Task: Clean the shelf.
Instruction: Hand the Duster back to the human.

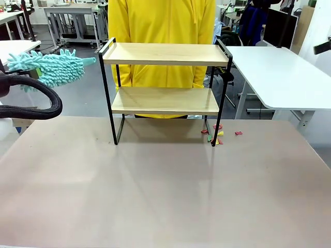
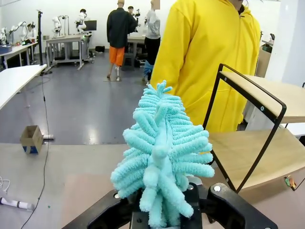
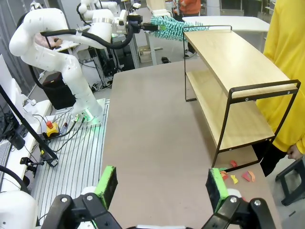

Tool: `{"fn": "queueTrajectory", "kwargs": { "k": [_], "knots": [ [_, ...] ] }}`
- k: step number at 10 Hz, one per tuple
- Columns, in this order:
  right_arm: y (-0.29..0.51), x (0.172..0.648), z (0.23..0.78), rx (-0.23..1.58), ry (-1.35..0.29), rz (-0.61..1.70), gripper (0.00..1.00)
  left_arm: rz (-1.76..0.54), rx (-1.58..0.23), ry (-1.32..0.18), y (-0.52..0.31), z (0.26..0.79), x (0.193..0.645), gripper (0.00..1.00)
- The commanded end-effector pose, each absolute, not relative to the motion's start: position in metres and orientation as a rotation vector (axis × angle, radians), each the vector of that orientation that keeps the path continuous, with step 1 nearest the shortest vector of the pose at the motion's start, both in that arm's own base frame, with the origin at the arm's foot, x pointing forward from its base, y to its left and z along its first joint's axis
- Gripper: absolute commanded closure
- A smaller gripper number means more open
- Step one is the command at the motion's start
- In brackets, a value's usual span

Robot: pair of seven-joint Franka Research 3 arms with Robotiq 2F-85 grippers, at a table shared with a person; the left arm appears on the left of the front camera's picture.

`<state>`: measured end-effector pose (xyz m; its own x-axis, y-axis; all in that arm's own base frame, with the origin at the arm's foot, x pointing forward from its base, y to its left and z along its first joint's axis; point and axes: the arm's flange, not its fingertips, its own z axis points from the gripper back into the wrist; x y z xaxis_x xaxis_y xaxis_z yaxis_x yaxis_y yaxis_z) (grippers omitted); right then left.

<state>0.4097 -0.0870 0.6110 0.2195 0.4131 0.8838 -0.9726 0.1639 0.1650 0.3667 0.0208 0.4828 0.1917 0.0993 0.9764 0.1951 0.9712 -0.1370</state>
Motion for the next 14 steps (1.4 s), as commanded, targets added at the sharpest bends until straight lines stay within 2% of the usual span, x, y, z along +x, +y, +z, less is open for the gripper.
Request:
{"fn": "queueTrajectory", "kwargs": {
  "k": [1, 10, 11, 12, 13, 14],
  "knots": [
    [-0.088, 0.408, 0.612, 0.88, -0.805, 1.172, 0.0, -0.063, -0.262, -1.376, 0.023, 0.488, 0.366, 0.83],
    [-0.088, 0.408, 0.612, 0.88, -0.805, 1.172, 0.0, -0.063, -0.262, -1.376, 0.023, 0.488, 0.366, 0.83],
    [-0.088, 0.408, 0.612, 0.88, -0.805, 1.172, 0.0, -0.067, -0.253, -1.379, 0.021, 0.482, 0.367, 0.26],
    [-0.088, 0.408, 0.612, 0.88, -0.805, 1.172, 0.0, -0.07, -0.242, -1.369, 0.021, 0.488, 0.361, 0.26],
    [-0.088, 0.408, 0.612, 0.88, -0.805, 1.172, 0.0, -0.054, -0.244, -1.338, 0.022, 0.495, 0.355, 0.0],
    [-0.088, 0.408, 0.612, 0.88, -0.805, 1.172, 0.0, -0.035, -0.273, -1.298, 0.027, 0.507, 0.35, 0.0]
  ]
}}
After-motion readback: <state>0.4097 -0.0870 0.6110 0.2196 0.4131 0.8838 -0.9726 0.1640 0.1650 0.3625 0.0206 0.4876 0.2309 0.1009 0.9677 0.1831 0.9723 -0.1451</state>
